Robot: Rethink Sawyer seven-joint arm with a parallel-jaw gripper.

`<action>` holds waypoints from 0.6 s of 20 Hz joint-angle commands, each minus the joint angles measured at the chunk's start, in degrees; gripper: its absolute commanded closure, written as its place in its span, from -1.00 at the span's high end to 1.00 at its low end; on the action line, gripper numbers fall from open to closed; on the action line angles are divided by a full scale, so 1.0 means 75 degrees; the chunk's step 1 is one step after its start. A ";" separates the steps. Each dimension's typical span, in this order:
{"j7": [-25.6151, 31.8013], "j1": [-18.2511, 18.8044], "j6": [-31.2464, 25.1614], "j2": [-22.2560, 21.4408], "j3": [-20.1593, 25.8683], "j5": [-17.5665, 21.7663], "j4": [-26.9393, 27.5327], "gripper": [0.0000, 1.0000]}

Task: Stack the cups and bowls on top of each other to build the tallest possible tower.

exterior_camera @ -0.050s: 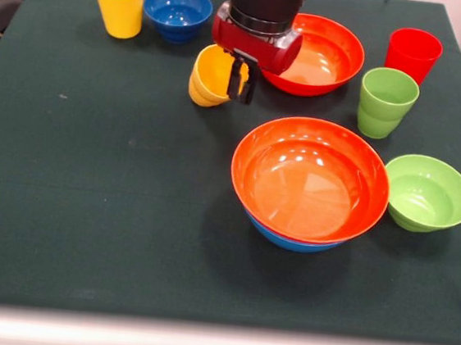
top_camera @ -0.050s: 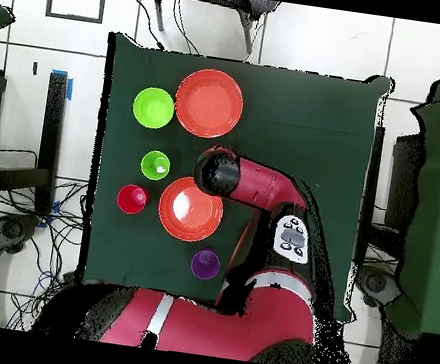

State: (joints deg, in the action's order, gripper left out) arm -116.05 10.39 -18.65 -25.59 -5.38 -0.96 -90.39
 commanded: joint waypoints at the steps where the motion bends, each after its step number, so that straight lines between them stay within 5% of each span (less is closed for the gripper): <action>1: -0.0005 -0.0207 -0.0702 0.0444 0.0410 0.0543 0.0072 1.00; 12: -0.0294 -0.0276 -0.0819 0.0546 0.0195 0.0307 0.0030 1.00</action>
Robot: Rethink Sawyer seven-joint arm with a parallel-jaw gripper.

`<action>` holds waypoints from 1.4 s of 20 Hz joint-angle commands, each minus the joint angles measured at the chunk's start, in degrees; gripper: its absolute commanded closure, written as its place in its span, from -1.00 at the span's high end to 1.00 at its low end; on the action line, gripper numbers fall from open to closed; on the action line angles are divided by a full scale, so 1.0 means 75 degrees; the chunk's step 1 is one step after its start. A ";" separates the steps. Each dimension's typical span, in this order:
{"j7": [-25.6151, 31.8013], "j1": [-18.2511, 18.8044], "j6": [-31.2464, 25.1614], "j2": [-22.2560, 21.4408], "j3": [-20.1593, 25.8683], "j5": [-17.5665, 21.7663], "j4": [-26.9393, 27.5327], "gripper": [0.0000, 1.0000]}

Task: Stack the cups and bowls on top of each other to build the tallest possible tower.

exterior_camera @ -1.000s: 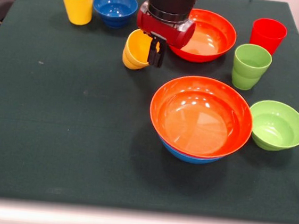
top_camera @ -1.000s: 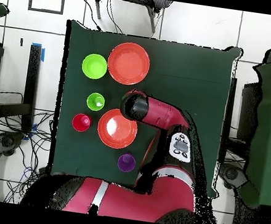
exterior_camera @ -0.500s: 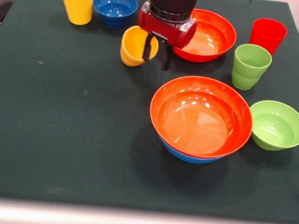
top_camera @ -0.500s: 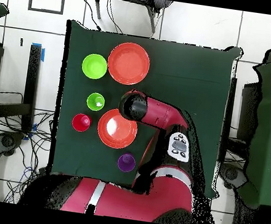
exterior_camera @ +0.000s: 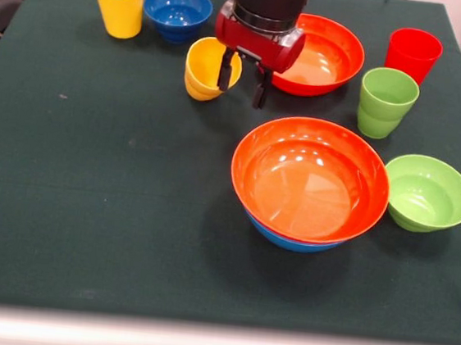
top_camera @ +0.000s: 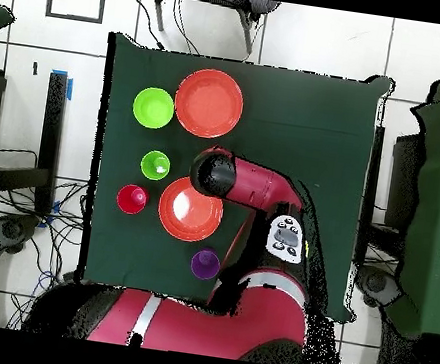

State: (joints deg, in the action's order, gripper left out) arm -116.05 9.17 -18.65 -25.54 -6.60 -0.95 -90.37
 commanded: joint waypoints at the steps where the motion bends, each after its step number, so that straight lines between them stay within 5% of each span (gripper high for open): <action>1: -0.0301 -0.0118 -0.0768 0.0493 0.0361 0.0322 -0.0072 1.00; 20: -0.0064 0.0033 -0.1264 0.0199 0.0479 0.0309 -0.0172 1.00; 28: -0.0049 0.0030 -0.1488 -0.0510 0.0443 0.0378 -0.0769 1.00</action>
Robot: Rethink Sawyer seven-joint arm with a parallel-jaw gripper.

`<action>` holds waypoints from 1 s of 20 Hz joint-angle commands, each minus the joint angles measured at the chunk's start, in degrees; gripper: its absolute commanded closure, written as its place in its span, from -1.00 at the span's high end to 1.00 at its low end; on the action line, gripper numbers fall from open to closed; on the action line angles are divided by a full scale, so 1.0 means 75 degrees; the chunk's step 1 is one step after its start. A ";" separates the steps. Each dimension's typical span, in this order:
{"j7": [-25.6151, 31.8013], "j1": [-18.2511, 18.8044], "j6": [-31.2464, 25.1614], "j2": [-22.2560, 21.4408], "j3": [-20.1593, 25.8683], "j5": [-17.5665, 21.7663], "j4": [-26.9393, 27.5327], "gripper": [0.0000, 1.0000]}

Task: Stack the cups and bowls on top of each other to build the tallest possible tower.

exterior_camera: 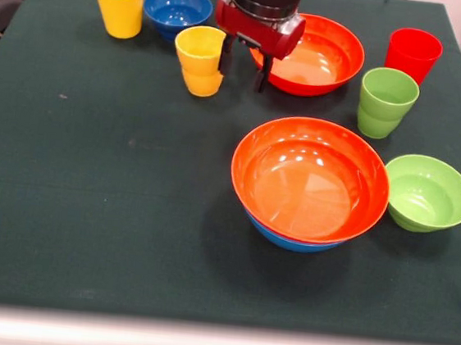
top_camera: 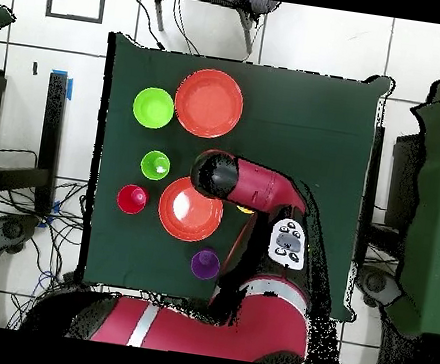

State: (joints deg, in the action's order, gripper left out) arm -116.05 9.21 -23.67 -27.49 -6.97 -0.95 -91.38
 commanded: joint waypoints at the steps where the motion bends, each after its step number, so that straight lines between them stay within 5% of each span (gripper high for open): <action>1: -0.0041 0.0062 -0.0719 -0.0291 0.0511 0.0406 -0.0736 1.00; 10: 0.0027 0.0196 -0.0699 -0.0412 0.0553 0.0434 -0.0862 1.00; 20: -0.0018 0.0554 0.0296 -0.0136 0.0663 0.0627 -0.1324 1.00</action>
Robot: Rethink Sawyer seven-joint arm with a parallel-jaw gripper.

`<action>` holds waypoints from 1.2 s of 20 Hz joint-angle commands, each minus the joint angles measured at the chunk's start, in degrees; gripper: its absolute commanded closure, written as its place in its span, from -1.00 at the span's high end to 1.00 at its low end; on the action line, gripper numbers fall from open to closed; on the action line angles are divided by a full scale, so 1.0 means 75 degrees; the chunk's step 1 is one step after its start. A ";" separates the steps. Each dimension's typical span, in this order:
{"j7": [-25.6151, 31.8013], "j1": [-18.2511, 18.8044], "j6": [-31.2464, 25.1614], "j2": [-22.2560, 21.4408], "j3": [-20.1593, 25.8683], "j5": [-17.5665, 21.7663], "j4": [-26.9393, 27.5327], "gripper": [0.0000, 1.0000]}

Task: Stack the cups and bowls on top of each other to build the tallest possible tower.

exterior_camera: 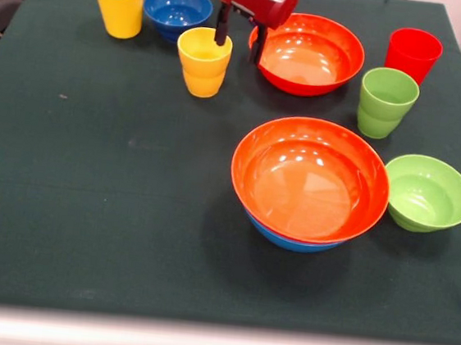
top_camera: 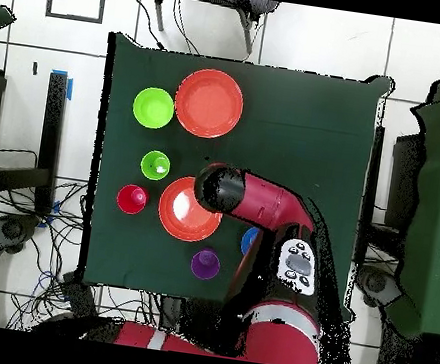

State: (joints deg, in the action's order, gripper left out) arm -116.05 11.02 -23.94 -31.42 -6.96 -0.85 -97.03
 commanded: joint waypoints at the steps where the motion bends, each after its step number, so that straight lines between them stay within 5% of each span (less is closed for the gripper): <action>1: -0.0038 0.0346 0.0440 0.0442 0.0676 0.0640 -0.0597 1.00; 14: -0.0336 0.0526 0.1378 0.1063 0.0748 0.0957 -0.0617 1.00; 24: -0.0302 0.0501 0.1292 0.1007 0.0797 0.0926 -0.0571 1.00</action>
State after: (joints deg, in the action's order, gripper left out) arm -116.05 14.80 -16.03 -25.77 -6.94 2.97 -100.04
